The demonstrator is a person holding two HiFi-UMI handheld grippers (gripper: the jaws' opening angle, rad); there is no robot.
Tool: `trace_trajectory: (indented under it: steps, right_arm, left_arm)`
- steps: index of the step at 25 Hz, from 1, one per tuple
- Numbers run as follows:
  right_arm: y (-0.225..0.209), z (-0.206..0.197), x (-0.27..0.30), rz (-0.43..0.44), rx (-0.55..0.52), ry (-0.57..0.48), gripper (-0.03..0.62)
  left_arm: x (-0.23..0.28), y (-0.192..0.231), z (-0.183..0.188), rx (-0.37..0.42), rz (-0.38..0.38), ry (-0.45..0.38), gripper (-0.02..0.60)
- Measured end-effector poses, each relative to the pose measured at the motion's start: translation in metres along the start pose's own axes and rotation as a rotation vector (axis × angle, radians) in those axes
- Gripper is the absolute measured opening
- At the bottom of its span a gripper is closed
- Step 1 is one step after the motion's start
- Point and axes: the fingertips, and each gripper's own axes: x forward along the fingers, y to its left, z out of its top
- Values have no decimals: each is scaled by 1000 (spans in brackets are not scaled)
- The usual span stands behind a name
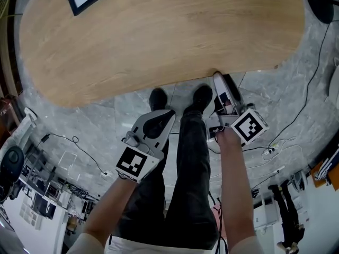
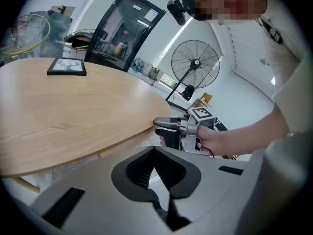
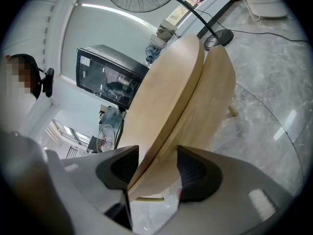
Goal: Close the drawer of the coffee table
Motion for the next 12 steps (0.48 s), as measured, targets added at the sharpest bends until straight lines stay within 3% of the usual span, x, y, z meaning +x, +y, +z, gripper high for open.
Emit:
trace_trajectory:
  steps: [12]
  right_arm:
    - [-2,0,6,-13,-40,11,241]
  left_arm:
    - [11,13,-3,-3,24,-13,6]
